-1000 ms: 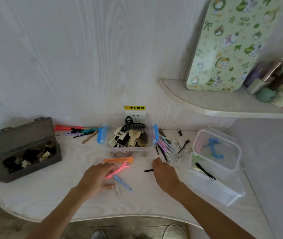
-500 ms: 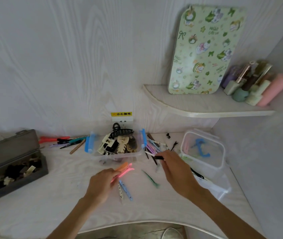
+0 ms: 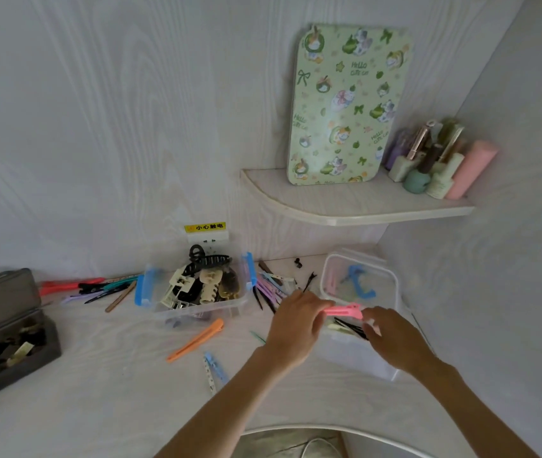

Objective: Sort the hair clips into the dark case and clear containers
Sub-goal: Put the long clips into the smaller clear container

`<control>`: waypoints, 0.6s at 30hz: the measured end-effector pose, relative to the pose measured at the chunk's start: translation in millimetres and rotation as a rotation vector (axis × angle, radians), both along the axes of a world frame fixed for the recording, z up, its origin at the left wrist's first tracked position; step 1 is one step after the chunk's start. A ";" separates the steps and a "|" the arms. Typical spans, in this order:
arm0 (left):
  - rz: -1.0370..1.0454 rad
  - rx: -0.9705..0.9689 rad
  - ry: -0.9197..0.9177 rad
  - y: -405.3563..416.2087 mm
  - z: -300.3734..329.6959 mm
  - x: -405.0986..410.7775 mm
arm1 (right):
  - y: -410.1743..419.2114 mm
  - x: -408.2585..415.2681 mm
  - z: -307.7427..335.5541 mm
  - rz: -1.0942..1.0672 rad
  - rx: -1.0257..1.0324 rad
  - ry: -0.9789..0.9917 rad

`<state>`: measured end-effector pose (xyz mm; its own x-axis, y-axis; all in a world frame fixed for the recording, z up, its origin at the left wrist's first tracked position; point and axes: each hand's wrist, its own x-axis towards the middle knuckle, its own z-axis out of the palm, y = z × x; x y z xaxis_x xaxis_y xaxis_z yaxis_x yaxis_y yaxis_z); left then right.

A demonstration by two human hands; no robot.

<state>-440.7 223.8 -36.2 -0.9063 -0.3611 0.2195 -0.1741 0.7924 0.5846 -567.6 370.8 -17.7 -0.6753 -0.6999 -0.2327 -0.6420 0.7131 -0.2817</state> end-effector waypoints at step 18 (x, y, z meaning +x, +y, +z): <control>0.338 0.144 -0.154 -66.3 -46.6 148.9 | -77.1 31.2 6.9 0.118 -0.211 0.043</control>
<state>-291.7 157.5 -82.8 -0.7494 -0.6620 0.0155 -0.5055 0.5871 0.6323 -536.4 293.6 -10.8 -0.5920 -0.8046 -0.0464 -0.7319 0.5608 -0.3871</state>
